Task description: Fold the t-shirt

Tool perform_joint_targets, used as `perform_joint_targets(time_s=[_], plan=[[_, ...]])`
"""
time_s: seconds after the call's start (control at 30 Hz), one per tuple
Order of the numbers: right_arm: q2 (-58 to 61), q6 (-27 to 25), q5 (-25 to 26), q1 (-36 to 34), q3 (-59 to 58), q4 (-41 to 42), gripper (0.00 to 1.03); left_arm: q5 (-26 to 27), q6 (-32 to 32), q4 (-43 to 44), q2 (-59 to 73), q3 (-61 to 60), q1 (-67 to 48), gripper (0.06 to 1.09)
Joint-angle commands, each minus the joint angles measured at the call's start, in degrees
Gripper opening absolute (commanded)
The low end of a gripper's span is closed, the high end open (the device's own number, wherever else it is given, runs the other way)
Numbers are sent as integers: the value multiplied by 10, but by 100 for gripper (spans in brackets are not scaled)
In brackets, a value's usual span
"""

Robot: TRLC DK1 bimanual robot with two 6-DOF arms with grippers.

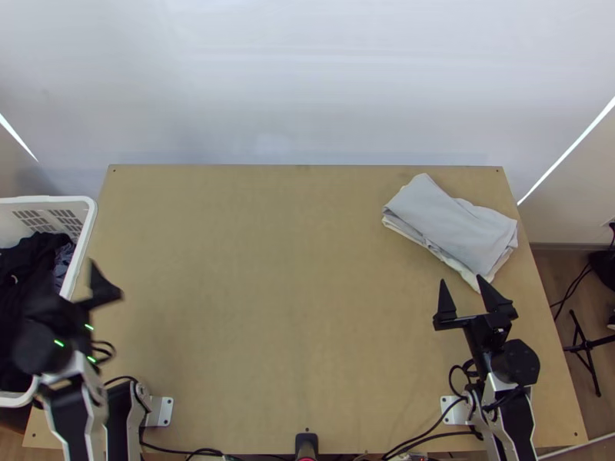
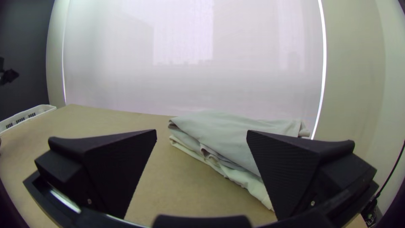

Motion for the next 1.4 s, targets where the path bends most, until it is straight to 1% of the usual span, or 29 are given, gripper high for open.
perform_joint_targets(time_s=[0.0, 0.07, 0.17, 0.27, 0.37, 0.47, 0.53, 0.67, 0.7, 0.87, 1.1, 1.2, 1.37], plan=[[0, 0, 0, 0, 0, 0, 99, -46, -48, -72, 234, 239, 128, 104], [1, 0, 0, 0, 0, 0, 99, -42, -70, -127, 313, 307, 169, 104], [1, 0, 1, 0, 0, 0, 99, -39, -76, -204, 436, 392, 231, 104], [0, 0, 0, 0, 0, 0, 99, -29, -71, -241, 543, 446, 269, 104], [1, 0, 0, 0, 0, 0, 99, -14, -32, -223, 614, 467, 293, 104], [0, 0, 1, 0, 0, 0, 99, -14, 14, -193, 689, 492, 303, 104], [1, 0, 0, 0, 0, 0, 99, -14, 31, -154, 740, 509, 308, 104], [0, 0, 0, 0, 0, 0, 99, -14, 68, -121, 851, 565, 309, 104], [0, 0, 1, 0, 0, 0, 99, -15, 70, -122, 884, 588, 309, 104], [1, 0, 0, 0, 0, 0, 99, -16, 84, -187, 1046, 727, 316, 104], [0, 0, 0, 0, 0, 0, 99, -15, 112, -182, 1166, 818, 307, 104], [0, 0, 0, 0, 0, 0, 99, -17, 103, -194, 1232, 884, 305, 104], [0, 0, 0, 0, 0, 0, 99, -17, 105, -193, 1296, 946, 304, 104]])
